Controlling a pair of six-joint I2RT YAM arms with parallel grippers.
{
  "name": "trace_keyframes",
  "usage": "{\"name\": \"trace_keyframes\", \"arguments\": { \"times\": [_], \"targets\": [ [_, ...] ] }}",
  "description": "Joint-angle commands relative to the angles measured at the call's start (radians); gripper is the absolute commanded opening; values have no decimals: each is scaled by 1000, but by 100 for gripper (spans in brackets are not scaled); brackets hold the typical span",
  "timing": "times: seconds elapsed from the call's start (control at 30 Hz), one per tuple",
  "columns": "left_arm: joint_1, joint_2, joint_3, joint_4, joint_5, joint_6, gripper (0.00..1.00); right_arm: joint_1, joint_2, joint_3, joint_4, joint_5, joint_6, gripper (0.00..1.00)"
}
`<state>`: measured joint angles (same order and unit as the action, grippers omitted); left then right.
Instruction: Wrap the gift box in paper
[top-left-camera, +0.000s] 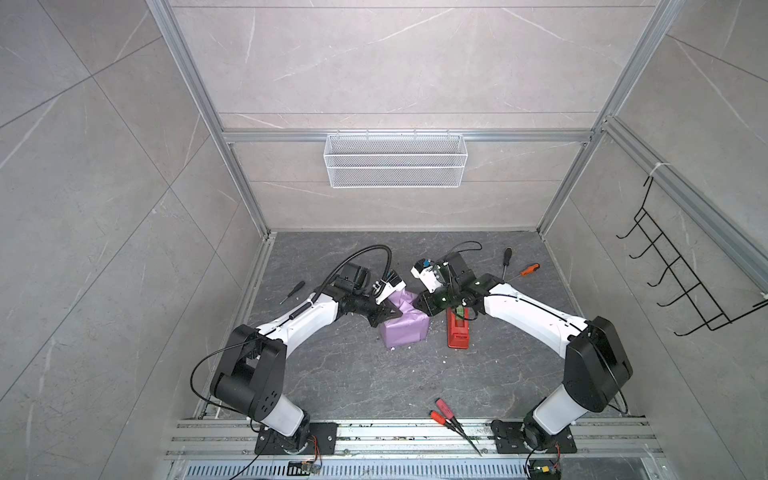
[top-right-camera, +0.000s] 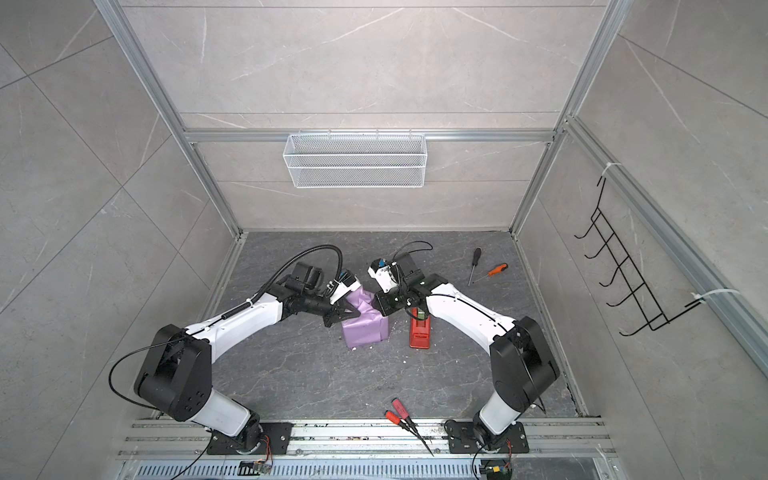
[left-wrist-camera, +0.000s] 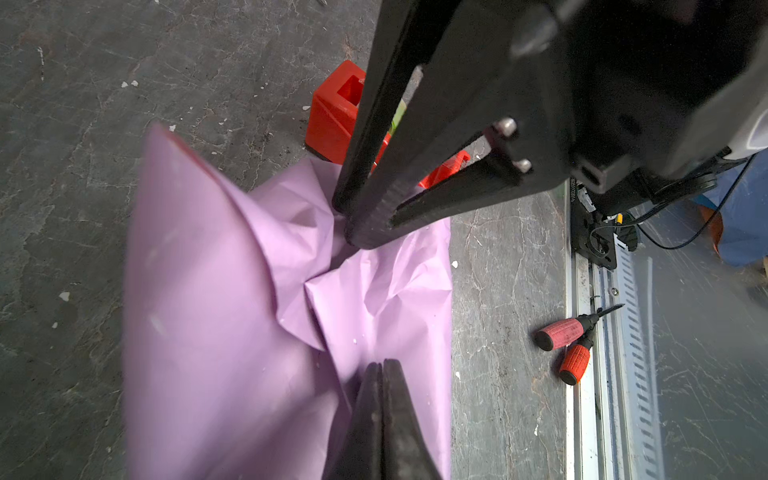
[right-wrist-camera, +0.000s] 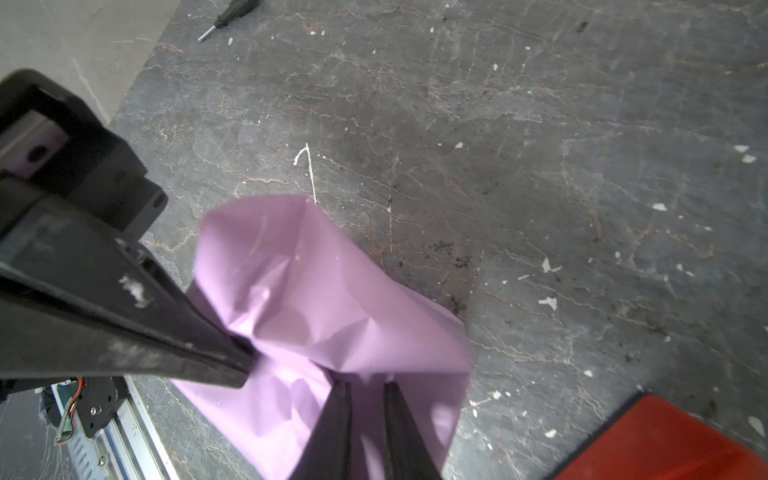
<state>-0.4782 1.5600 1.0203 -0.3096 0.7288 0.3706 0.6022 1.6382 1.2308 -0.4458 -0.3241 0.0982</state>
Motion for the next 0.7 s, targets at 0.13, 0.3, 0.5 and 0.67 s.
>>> {"name": "trace_keyframes", "arguments": {
  "times": [0.13,0.3,0.5,0.67],
  "targets": [
    [1,17,-43,-59,-123,26,0,42,26,-4,-97,99,-16,12],
    [1,15,-46,-58,-124,26,0,45,-41,-7,-85,118,-10,13],
    [2,12,-49,-55,-129,26,0,18,-182,-15,0,-64,38,7],
    [3,11,-49,-56,-129,25,0,19,-207,-167,228,-200,203,0]
  ]
}}
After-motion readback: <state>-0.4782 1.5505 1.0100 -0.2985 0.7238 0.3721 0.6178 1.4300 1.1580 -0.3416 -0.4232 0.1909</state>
